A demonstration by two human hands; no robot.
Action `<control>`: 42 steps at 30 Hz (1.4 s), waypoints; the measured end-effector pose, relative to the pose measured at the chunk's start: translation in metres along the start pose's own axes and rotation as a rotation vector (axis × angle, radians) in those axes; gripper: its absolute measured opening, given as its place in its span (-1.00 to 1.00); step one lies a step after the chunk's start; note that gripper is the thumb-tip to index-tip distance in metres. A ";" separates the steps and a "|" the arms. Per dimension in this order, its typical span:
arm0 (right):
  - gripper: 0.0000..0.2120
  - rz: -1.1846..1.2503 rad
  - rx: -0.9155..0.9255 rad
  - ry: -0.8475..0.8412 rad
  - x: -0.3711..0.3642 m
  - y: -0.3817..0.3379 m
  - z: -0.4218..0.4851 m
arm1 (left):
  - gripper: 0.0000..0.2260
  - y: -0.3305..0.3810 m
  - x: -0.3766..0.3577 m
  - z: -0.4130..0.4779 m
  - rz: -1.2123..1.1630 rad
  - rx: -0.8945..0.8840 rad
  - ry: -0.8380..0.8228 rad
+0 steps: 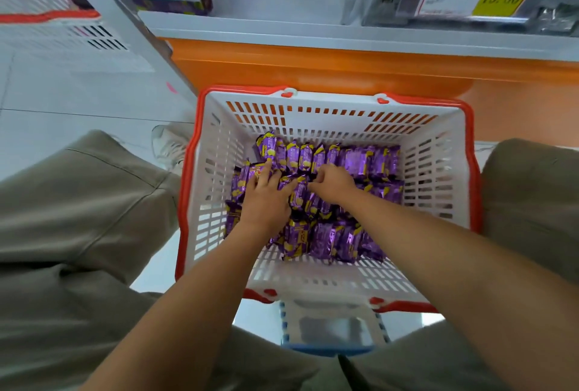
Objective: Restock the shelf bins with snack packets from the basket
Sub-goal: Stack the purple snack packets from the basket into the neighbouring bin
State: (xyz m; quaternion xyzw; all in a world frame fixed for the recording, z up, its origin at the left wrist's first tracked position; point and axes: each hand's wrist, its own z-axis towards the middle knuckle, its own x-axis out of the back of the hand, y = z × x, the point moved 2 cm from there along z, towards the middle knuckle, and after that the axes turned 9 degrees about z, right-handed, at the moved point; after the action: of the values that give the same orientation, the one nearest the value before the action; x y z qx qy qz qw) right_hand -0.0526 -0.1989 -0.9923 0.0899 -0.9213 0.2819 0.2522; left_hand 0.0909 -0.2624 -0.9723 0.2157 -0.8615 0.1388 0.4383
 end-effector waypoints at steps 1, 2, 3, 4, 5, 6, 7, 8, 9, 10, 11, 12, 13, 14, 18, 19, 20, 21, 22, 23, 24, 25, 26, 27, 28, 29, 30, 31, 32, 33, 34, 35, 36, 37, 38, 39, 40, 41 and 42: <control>-0.70 0.053 -0.005 0.028 0.004 0.002 -0.002 | -0.48 0.000 0.000 0.000 -0.012 -0.001 -0.005; -0.67 0.100 -0.016 0.057 0.009 0.005 -0.005 | -0.49 0.000 0.001 0.000 -0.029 0.002 -0.010; -0.64 0.140 -0.022 0.091 0.014 0.007 -0.009 | -0.50 0.001 0.002 -0.001 -0.053 0.007 -0.010; -0.62 0.168 -0.028 0.124 0.018 0.009 -0.014 | -0.50 0.003 0.005 -0.002 -0.084 0.016 0.000; -0.59 0.188 -0.028 0.155 0.024 0.009 -0.017 | -0.49 0.006 0.009 -0.002 -0.116 0.025 0.022; -0.58 0.212 -0.031 0.181 0.029 0.008 -0.021 | -0.46 0.010 0.013 -0.003 -0.144 0.022 0.056; -0.59 0.250 -0.042 0.195 0.035 0.007 -0.023 | -0.42 0.015 0.019 -0.004 -0.164 0.004 0.098; -0.61 0.306 -0.061 0.199 0.040 0.004 -0.027 | -0.38 0.021 0.026 -0.005 -0.189 -0.025 0.144; -0.65 0.375 -0.081 0.199 0.046 0.001 -0.032 | -0.35 0.028 0.032 -0.006 -0.222 -0.055 0.189; -0.66 0.452 -0.096 0.189 0.051 -0.002 -0.036 | -0.32 0.035 0.039 -0.009 -0.260 -0.073 0.228; -0.66 0.518 -0.095 0.179 0.056 -0.005 -0.040 | -0.30 0.040 0.046 -0.011 -0.300 -0.072 0.259; -0.65 0.563 -0.094 0.167 0.059 -0.009 -0.042 | -0.27 0.043 0.051 -0.012 -0.337 -0.052 0.280; -0.66 0.601 -0.092 0.164 0.064 -0.012 -0.047 | -0.25 0.046 0.056 -0.014 -0.352 -0.031 0.306; -0.71 0.642 -0.091 0.154 0.068 -0.015 -0.052 | -0.23 0.049 0.061 -0.018 -0.338 -0.016 0.337; -0.66 0.780 -0.073 0.058 0.078 -0.027 -0.068 | -0.37 0.053 0.078 -0.031 -0.312 0.043 0.505; -0.65 0.789 -0.040 0.041 0.080 -0.030 -0.072 | -0.40 0.053 0.082 -0.035 -0.320 0.050 0.525; -0.66 0.804 -0.005 0.019 0.081 -0.032 -0.076 | -0.43 0.052 0.085 -0.039 -0.335 0.065 0.539; -0.68 0.819 0.028 -0.009 0.083 -0.036 -0.082 | -0.45 0.050 0.088 -0.042 -0.372 0.087 0.551; -0.67 0.834 0.053 -0.037 0.086 -0.038 -0.088 | -0.47 0.046 0.089 -0.044 -0.439 0.124 0.551; -0.63 0.849 0.074 -0.063 0.089 -0.041 -0.095 | -0.48 0.042 0.092 -0.046 -0.543 0.181 0.532; -0.59 0.871 0.089 -0.085 0.093 -0.043 -0.100 | -0.51 0.035 0.091 -0.047 -0.679 0.244 0.491; -0.55 0.904 0.103 -0.099 0.096 -0.043 -0.105 | -0.57 0.029 0.091 -0.049 -0.837 0.291 0.448; -0.53 0.939 0.125 -0.100 0.098 -0.044 -0.109 | -0.64 0.025 0.092 -0.052 -0.998 0.308 0.400; -0.53 0.953 0.157 -0.082 0.100 -0.044 -0.113 | -0.73 0.021 0.091 -0.055 -1.163 0.306 0.361; -0.55 0.929 0.187 -0.054 0.101 -0.044 -0.117 | -0.83 0.019 0.092 -0.060 -1.335 0.292 0.342; -0.57 0.877 0.208 -0.039 0.101 -0.043 -0.120 | -0.91 0.020 0.096 -0.066 -1.504 0.265 0.320; -0.59 0.818 0.213 -0.057 0.100 -0.042 -0.123 | -0.91 0.021 0.098 -0.071 -1.643 0.232 0.303; -0.57 0.766 0.201 -0.108 0.098 -0.041 -0.126 | -0.92 0.021 0.099 -0.074 -1.751 0.199 0.293; -0.54 0.738 0.187 -0.175 0.096 -0.040 -0.130 | -0.93 0.022 0.101 -0.078 -1.822 0.165 0.280; -0.52 0.732 0.185 -0.229 0.094 -0.041 -0.135 | -0.84 0.020 0.103 -0.081 -1.851 0.125 0.270; -0.51 0.734 0.205 -0.254 0.092 -0.042 -0.139 | -0.73 0.019 0.104 -0.082 -1.845 0.090 0.257; -0.49 0.733 0.241 -0.249 0.092 -0.044 -0.143 | -0.67 0.019 0.107 -0.084 -1.831 0.069 0.250; -0.48 0.736 0.283 -0.221 0.091 -0.046 -0.145 | -0.67 0.018 0.110 -0.086 -1.823 0.069 0.248; -0.49 0.744 0.327 -0.186 0.092 -0.049 -0.149 | -0.75 0.016 0.111 -0.086 -1.825 0.074 0.249; -0.54 0.748 0.366 -0.149 0.093 -0.052 -0.152 | -0.87 0.017 0.114 -0.088 -1.823 0.079 0.252; -0.58 0.743 0.398 -0.109 0.094 -0.054 -0.154 | -0.91 0.015 0.116 -0.090 -1.810 0.085 0.265; -0.59 0.728 0.423 -0.067 0.097 -0.057 -0.156 | -0.89 0.014 0.119 -0.092 -1.799 0.079 0.278; -0.57 0.709 0.441 -0.032 0.099 -0.058 -0.158 | -0.89 0.012 0.120 -0.093 -1.813 0.065 0.278; -0.55 0.684 0.463 -0.007 0.101 -0.061 -0.160 | -0.90 0.010 0.122 -0.094 -1.847 0.047 0.271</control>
State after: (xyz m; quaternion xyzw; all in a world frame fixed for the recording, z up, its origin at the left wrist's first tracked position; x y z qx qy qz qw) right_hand -0.0548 -0.1612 -0.7975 -0.1661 -0.8111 0.5491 0.1141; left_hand 0.0875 -0.2438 -0.8189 0.8059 -0.2871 -0.2233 0.4673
